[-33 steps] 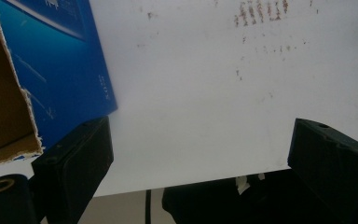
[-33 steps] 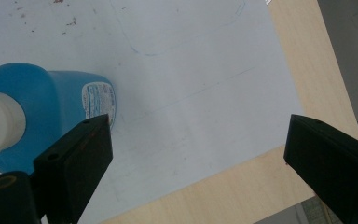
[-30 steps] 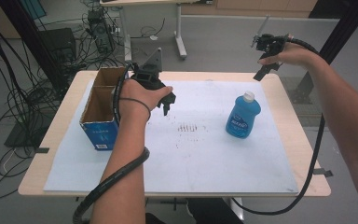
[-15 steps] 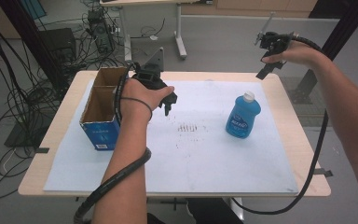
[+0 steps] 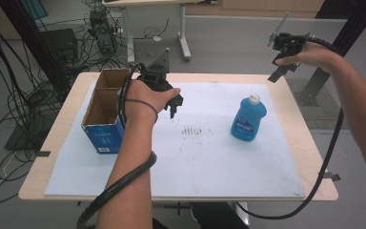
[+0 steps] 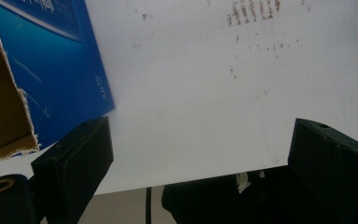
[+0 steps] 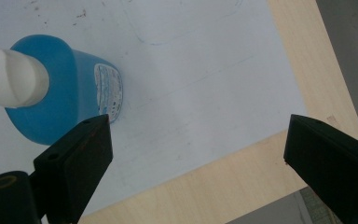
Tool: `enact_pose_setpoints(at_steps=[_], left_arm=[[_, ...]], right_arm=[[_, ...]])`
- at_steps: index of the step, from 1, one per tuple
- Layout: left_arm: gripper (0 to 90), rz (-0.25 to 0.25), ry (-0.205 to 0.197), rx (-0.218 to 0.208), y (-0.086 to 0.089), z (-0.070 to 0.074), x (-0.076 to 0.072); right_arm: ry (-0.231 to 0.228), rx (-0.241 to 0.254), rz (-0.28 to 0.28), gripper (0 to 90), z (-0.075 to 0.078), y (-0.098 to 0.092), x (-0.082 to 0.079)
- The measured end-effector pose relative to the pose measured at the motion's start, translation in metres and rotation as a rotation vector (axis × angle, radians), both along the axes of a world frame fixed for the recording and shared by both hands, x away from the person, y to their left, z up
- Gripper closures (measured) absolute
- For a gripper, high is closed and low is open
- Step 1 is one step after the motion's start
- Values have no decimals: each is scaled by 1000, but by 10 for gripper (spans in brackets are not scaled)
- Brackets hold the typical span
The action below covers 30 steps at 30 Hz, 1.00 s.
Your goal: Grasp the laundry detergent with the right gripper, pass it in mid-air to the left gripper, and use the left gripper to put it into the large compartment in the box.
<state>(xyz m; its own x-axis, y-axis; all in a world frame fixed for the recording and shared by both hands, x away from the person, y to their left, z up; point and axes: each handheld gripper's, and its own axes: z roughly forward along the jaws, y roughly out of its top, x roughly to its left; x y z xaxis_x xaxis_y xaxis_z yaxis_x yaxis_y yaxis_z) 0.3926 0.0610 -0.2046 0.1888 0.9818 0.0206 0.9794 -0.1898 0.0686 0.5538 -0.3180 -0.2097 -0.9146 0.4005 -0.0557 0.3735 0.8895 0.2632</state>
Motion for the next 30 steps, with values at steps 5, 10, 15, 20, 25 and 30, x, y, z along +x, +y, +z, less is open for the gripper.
enact_pose_setpoints(at_steps=[5,10,15,20,25,30], left_arm=[[70,-5,6,0,-2,-2,0],[70,-10,3,0,-5,0,-1],[70,-18,-3,-2,-8,4,-5],[69,-20,-6,2,-11,5,-7],[69,-29,-11,0,-15,7,-9],[69,-41,-8,-3,-18,8,-11]], right_arm=[[4,-3,3,77,2,-11,-9],[-1,13,4,76,6,-17,-17],[-2,38,5,74,9,-24,-27],[6,28,14,70,3,-29,-36],[3,48,38,71,1,-32,-49],[-2,64,63,71,-2,-31,-61]])
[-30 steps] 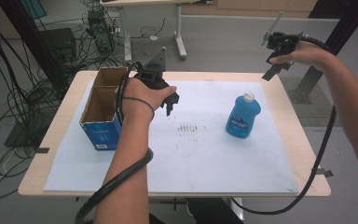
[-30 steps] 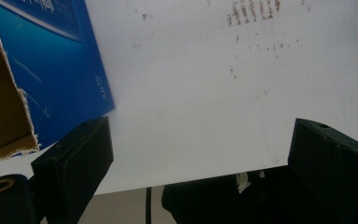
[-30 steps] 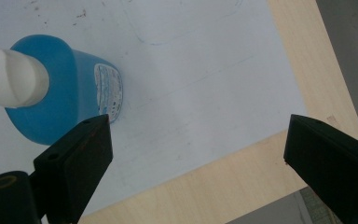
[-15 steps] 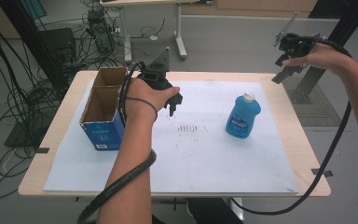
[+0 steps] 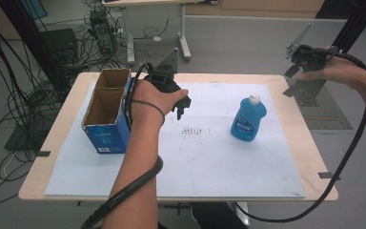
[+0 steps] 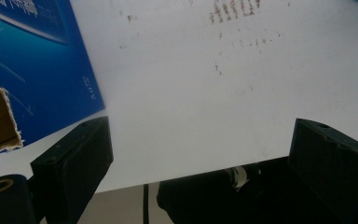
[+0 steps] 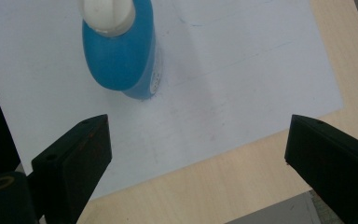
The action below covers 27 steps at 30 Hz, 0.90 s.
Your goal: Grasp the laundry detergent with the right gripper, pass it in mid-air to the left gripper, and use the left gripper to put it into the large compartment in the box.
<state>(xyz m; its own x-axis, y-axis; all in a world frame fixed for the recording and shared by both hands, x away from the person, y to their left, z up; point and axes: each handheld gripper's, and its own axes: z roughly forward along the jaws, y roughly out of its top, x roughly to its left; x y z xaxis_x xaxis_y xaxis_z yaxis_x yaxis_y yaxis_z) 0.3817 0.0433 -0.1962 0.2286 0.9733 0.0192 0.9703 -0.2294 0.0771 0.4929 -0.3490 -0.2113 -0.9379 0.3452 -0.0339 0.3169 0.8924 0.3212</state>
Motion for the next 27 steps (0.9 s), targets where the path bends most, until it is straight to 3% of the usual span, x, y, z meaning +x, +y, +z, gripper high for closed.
enact_pose_setpoints(at_steps=[21,27], left_arm=[[68,-2,-1,-1,4,-1,-8],[68,-2,-3,2,4,0,-9]], right_arm=[[-2,109,-38,44,-40,-9,-38],[-16,113,-41,38,-52,-5,-46]])
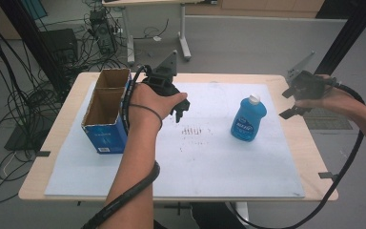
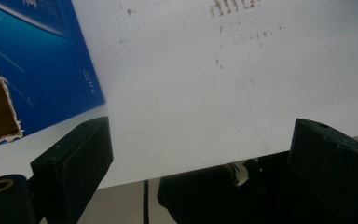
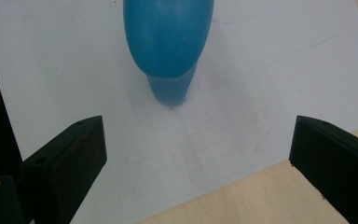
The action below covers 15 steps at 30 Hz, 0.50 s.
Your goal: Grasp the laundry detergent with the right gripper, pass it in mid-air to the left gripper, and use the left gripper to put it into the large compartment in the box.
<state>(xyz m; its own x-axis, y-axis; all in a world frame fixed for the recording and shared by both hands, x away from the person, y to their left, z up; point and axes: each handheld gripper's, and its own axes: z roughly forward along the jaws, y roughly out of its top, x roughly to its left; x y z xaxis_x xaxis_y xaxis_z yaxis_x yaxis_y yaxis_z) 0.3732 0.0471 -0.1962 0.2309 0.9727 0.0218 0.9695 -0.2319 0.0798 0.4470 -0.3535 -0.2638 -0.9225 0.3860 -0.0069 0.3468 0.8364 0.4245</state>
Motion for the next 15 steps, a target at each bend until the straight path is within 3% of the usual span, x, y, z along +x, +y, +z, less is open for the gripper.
enact_pose_setpoints(at_steps=[15], left_arm=[[68,4,6,10,5,-2,-2]], right_arm=[[-22,56,-31,39,-42,6,-16]])
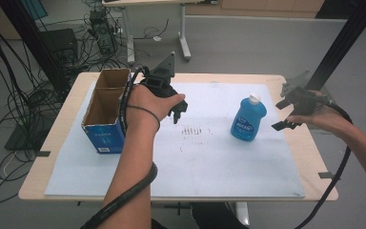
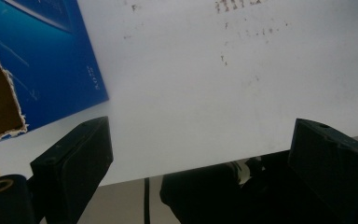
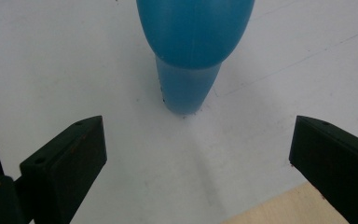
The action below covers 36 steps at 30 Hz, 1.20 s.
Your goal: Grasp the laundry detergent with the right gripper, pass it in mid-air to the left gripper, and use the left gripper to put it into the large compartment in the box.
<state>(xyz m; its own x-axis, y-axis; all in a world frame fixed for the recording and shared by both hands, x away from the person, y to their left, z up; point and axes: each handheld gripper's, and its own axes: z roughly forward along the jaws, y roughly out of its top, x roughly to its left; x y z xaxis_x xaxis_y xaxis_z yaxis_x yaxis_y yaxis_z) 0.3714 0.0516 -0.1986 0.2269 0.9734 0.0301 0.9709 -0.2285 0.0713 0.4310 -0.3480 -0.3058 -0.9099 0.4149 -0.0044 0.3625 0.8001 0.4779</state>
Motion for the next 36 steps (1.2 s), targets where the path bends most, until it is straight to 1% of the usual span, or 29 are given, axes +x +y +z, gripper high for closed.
enact_pose_setpoints(at_steps=[3,5,6,9,12,13,18,19,20,22,23,24,26,27,28,29,31,34,36], left_arm=[[68,1,0,0,0,0,0],[68,3,-2,-1,1,0,0],[68,3,-3,-1,1,0,0],[68,7,-3,1,2,0,-1],[68,8,-1,3,4,-1,-1],[68,10,-1,3,4,-1,-1],[68,13,4,6,6,-3,-1],[68,12,4,7,7,-3,-1],[68,10,5,6,7,-3,-1],[68,13,4,6,7,-4,-1],[67,14,5,8,7,-4,-1],[68,14,5,8,7,-4,-1],[68,12,6,9,7,-5,0],[67,12,8,10,8,-5,0],[68,12,8,10,8,-5,0],[68,11,8,10,8,-5,0],[67,13,9,11,9,-5,0],[67,18,9,13,9,-6,0],[67,20,7,13,9,-6,0]], right_arm=[[-5,23,-9,40,-8,3,-1],[-20,45,-15,40,-14,6,-2],[-20,45,-15,40,-14,6,-2],[-39,66,-29,41,-21,10,-3],[-47,79,-42,41,-27,11,-4],[-56,86,-48,40,-30,12,-4],[-71,116,-69,36,-43,15,-5],[-75,117,-80,33,-48,17,-5],[-75,117,-80,33,-48,17,-5],[-81,130,-86,34,-53,20,-6],[-87,139,-94,34,-58,22,-6],[-87,139,-94,34,-58,22,-6],[-108,140,-103,32,-61,26,-7],[-124,169,-100,34,-63,27,-7],[-124,169,-100,34,-63,27,-7],[-125,181,-111,34,-65,28,-8],[-146,189,-121,32,-70,29,-9],[-159,206,-132,32,-75,28,-9],[-172,228,-148,29,-79,27,-10]])
